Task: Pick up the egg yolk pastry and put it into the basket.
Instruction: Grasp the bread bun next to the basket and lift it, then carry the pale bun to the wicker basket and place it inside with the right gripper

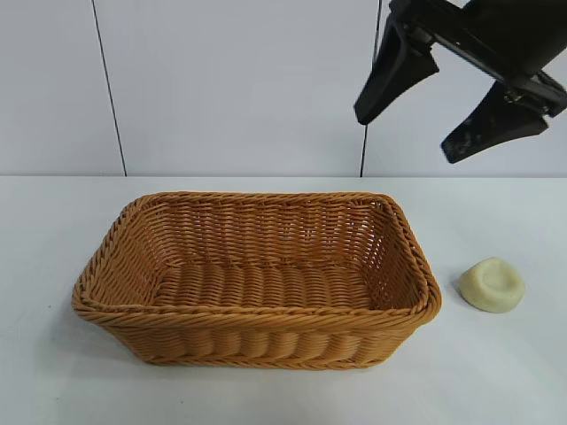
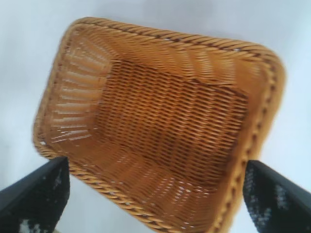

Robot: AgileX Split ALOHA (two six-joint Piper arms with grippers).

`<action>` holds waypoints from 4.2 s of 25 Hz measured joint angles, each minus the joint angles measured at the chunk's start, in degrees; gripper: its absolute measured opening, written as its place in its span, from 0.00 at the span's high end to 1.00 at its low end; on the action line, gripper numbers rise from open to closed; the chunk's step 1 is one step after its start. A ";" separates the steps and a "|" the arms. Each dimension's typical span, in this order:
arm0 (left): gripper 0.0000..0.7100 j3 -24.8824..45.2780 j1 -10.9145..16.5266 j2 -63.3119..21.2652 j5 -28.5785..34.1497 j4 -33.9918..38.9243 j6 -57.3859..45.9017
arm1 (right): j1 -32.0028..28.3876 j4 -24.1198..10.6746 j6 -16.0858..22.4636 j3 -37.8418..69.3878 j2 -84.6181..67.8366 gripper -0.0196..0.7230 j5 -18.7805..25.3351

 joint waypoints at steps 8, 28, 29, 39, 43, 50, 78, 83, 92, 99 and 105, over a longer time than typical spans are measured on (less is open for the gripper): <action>0.06 0.00 0.00 0.00 0.00 0.00 0.00 | -6.09 -1.18 0.46 -0.02 7.69 0.04 -2.02; 0.06 0.00 0.00 0.00 -0.04 0.00 0.00 | -7.15 3.34 -3.56 -0.02 10.91 0.04 -6.31; 0.06 0.00 0.00 0.00 -0.04 0.00 0.00 | -7.15 3.34 -3.56 -0.02 11.05 0.04 -6.63; 0.06 0.00 0.00 0.00 -0.04 0.00 0.00 | -7.15 2.67 -3.56 -0.06 19.96 0.04 -10.48; 0.06 0.00 0.00 0.00 -0.04 0.00 0.00 | -7.15 2.54 -3.56 -0.06 22.68 0.04 -10.75; 0.06 0.00 0.00 0.00 -0.10 0.00 0.00 | -7.15 2.54 -3.56 -0.06 24.23 0.09 -11.32; 0.06 0.00 0.00 0.00 -0.10 0.00 -0.04 | -2.86 2.05 -3.63 -22.90 16.46 0.77 13.63; 0.06 0.00 0.00 0.00 -0.10 0.00 -0.04 | 5.05 2.47 -2.00 -24.32 16.46 0.77 13.75; 0.06 0.00 0.00 0.00 -0.10 0.00 -0.04 | 18.96 2.70 1.42 -24.32 16.57 0.77 10.23; 0.06 0.01 0.00 0.00 -0.10 0.00 -0.04 | 22.28 3.54 2.85 -24.50 23.08 0.77 6.40; 0.06 0.01 0.00 0.00 -0.10 0.00 -0.04 | 22.28 4.84 2.96 -24.50 30.44 0.77 4.14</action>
